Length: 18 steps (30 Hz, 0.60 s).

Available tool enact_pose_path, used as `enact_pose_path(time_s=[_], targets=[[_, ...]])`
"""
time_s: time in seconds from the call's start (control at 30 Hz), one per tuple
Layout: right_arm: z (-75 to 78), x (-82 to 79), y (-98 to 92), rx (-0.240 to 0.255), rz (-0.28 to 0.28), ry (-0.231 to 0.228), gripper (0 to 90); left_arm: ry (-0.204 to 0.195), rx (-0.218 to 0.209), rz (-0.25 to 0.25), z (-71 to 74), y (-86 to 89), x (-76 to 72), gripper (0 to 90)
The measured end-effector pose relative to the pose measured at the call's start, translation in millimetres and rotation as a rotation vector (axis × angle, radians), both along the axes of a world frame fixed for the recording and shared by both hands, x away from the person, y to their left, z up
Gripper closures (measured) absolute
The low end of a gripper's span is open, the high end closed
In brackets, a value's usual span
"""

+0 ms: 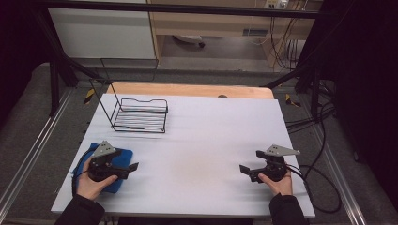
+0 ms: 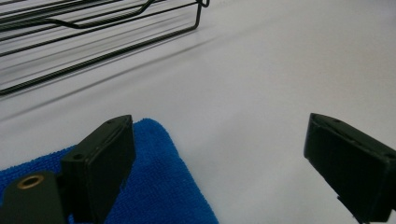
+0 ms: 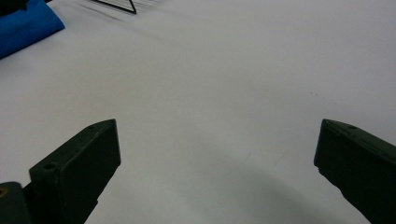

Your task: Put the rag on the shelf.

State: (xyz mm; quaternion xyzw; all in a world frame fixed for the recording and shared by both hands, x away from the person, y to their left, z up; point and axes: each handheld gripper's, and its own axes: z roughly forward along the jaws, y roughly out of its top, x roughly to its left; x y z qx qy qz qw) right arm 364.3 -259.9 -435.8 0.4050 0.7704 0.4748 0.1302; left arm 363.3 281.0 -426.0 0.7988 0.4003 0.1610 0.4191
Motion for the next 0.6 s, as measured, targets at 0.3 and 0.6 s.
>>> enact_pose_path(time_s=[0.3,0.6], targets=[[1.2,-0.7,-0.9,0.000,-0.006,-0.002,0.8,0.006,-0.003,0.007,4.9,-2.1,-0.2,9.3],[0.2,-0.2,0.4,-0.008,-0.006,0.002,0.9,0.018,0.018,0.036,8.3,-3.9,6.8,16.8]])
